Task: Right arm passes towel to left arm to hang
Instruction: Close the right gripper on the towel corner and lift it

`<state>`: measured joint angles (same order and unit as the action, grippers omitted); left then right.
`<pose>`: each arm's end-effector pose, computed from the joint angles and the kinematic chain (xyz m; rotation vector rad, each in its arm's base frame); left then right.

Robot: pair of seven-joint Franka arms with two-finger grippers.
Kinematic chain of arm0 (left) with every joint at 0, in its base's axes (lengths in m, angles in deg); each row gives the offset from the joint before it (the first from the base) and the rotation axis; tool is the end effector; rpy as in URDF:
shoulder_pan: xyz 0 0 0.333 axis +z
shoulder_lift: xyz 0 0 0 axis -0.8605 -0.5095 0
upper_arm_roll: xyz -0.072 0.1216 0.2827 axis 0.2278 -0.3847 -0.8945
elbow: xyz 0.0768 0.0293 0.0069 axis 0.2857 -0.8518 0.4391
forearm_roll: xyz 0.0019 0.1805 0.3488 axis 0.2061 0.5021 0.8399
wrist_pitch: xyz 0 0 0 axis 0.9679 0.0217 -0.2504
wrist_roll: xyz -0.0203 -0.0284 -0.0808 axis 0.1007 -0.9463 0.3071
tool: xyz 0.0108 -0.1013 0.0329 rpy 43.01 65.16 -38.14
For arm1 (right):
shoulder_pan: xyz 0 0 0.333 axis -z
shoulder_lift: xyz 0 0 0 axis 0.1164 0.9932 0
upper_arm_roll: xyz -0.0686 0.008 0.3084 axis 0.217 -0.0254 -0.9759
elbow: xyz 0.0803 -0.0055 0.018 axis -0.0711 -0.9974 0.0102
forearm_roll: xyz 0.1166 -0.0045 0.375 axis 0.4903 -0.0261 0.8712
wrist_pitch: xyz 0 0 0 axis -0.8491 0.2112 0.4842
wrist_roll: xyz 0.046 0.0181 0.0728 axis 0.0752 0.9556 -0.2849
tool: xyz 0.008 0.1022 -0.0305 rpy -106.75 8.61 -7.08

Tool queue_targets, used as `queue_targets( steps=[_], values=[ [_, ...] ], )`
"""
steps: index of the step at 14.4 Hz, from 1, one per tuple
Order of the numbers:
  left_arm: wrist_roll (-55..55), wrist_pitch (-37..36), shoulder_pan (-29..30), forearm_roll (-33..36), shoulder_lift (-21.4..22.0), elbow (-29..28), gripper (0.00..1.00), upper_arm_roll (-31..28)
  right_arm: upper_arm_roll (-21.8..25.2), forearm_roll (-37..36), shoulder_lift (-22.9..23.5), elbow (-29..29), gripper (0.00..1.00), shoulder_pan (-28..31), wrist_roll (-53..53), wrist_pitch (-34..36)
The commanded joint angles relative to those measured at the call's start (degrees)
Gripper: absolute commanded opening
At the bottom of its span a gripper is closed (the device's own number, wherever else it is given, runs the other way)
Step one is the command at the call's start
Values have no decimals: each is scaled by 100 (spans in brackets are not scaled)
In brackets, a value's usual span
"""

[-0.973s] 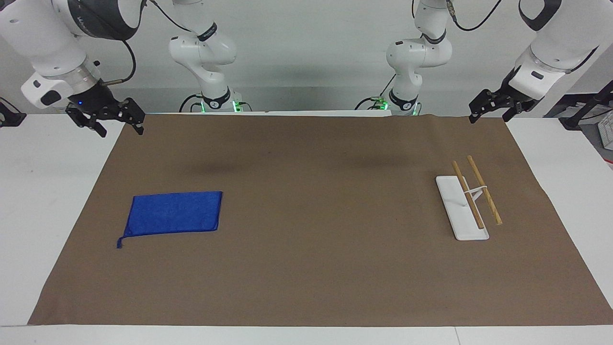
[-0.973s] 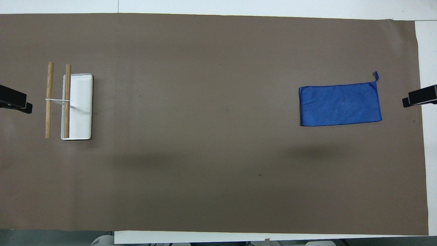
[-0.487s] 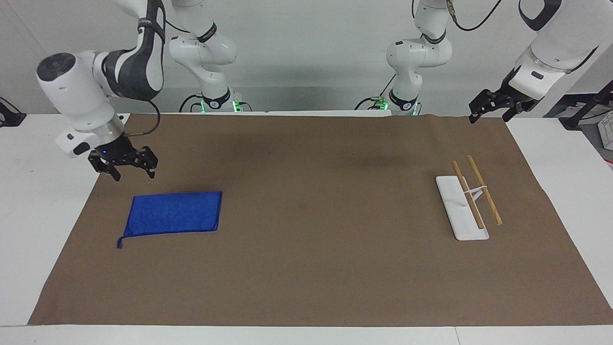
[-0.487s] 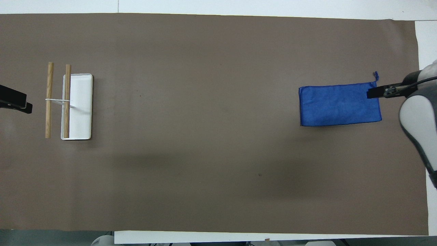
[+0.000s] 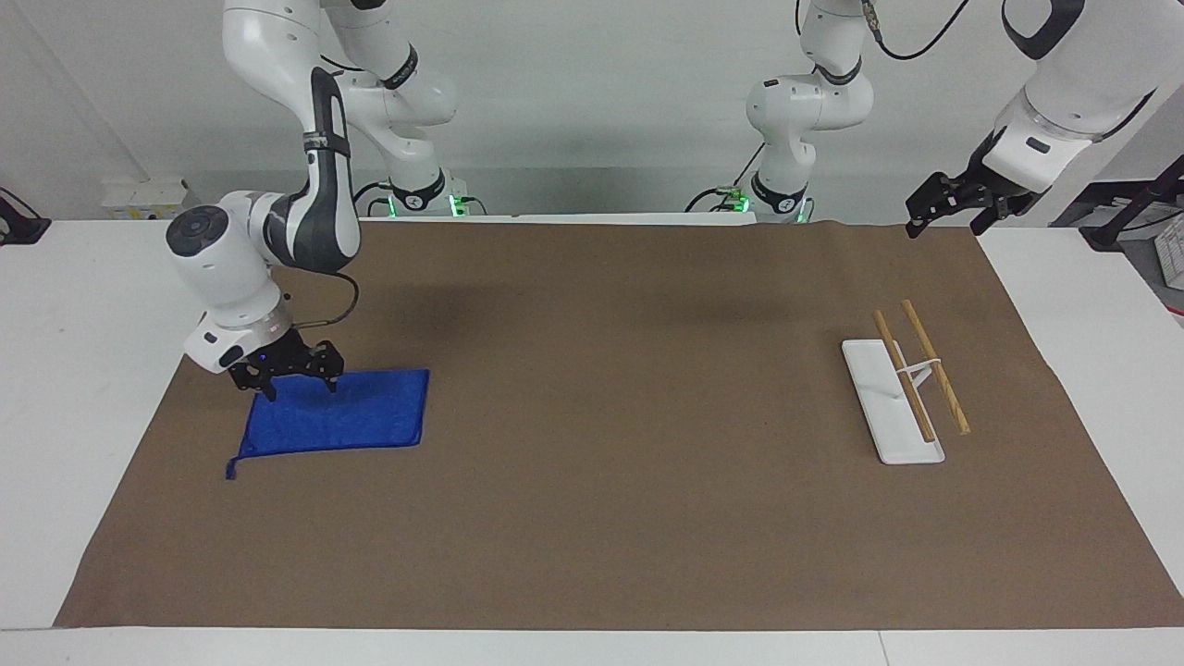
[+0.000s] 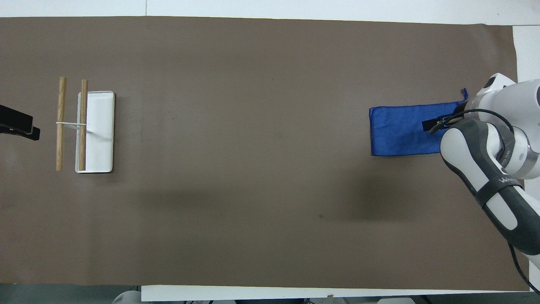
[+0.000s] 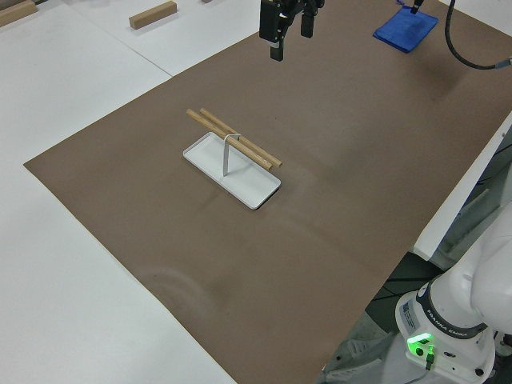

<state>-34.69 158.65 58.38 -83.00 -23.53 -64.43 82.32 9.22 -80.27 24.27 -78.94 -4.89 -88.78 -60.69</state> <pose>0.5173 -0.0416 0.6338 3.1176 -0.0650 -0.2089 0.5731 -0.0827 0.3276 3.0999 0.2987 0.1167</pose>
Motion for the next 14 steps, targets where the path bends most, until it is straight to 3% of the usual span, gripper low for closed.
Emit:
queue_targets(
  steps=[1, 8, 10, 11, 14],
  values=[
    [42, 45, 19, -60, 93, -125, 100, -26, -13, -23, 275, -69, 99, 49, -271, -367],
    [33, 45, 19, -60, 93, -125, 100, -26, -13, 4, 399, -218, 99, 58, -263, -518],
    [33, 45, 19, -60, 93, -125, 100, -26, -13, 4, 399, -254, 94, 58, -254, -526],
    [42, 45, 19, -60, 93, -125, 100, -26, -13, 4, 399, -254, 84, 66, -263, -518],
    [42, 45, 19, -60, 93, -125, 100, -26, -13, 12, 399, -254, 30, 66, -263, -509]
  ],
)
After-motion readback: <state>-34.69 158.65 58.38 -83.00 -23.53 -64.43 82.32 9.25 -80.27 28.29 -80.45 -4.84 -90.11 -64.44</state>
